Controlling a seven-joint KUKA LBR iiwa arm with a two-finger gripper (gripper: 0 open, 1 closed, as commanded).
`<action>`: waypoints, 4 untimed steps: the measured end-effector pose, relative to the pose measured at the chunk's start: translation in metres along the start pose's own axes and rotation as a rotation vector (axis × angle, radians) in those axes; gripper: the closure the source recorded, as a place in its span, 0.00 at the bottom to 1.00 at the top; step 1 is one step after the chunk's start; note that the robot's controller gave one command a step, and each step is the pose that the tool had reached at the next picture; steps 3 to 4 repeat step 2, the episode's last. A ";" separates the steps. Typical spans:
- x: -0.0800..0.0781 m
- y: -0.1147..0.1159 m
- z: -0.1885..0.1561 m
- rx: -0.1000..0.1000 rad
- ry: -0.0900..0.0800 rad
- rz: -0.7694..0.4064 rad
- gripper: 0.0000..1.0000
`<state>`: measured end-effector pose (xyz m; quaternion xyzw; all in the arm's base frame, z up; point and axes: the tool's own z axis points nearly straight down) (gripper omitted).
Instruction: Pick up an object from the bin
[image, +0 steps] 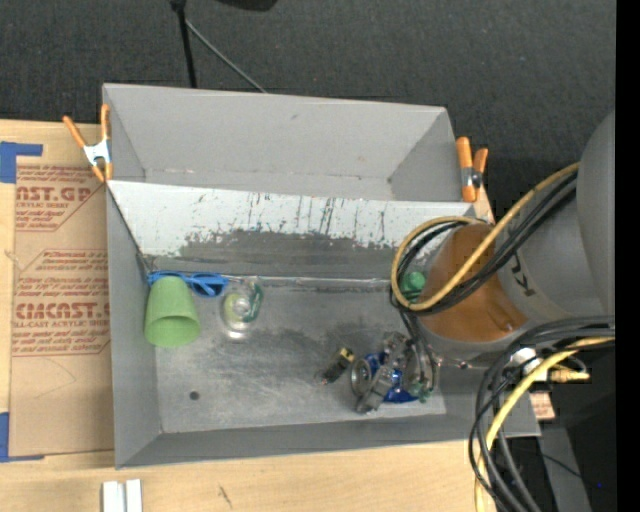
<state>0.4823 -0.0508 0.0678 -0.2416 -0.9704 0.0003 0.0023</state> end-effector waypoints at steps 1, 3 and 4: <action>0.000 0.001 -0.056 -0.004 -0.008 -0.001 1.00; -0.001 0.002 -0.094 -0.004 -0.008 -0.003 1.00; -0.001 0.002 -0.094 -0.004 -0.008 -0.003 1.00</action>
Offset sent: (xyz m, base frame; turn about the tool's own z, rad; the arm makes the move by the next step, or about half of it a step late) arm 0.0000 0.0001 0.0534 0.0000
